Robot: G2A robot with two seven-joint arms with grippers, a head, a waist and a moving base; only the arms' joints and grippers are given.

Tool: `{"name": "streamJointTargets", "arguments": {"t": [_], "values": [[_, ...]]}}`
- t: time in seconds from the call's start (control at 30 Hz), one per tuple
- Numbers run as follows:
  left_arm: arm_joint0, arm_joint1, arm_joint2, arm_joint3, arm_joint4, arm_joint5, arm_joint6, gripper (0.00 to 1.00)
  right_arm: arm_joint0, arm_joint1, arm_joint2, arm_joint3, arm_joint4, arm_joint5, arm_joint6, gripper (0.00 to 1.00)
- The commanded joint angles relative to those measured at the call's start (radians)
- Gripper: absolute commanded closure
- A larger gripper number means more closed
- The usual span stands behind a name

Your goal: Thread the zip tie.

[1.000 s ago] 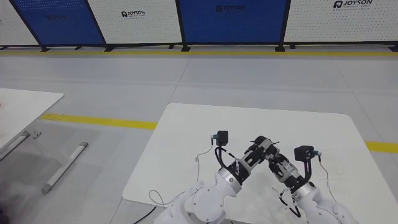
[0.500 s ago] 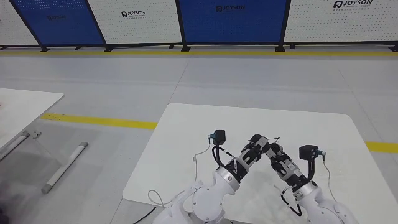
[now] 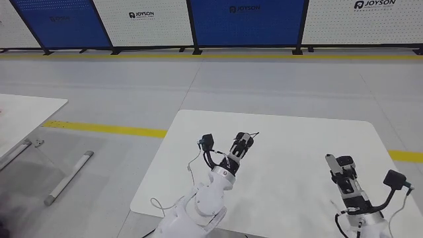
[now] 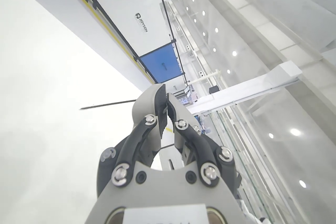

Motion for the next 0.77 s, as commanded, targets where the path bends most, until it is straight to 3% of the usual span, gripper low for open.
{"name": "streamJointTargets", "arguments": {"t": [0.0,0.07,0.73], "values": [[0.001,0.0,0.0,0.014,-0.033,-0.01,-0.042,1.0,0.002,0.0,-0.001,0.001,-0.002,0.0,0.002,0.0],[0.003,0.001,0.002,0.012,-0.053,-0.013,-0.084,1.0,0.002,0.0,-0.001,0.001,-0.002,0.0,0.002,0.0],[0.003,0.001,0.002,0.012,-0.053,-0.013,-0.084,1.0,0.002,0.0,-0.001,0.001,-0.002,0.0,0.002,0.0]]}}
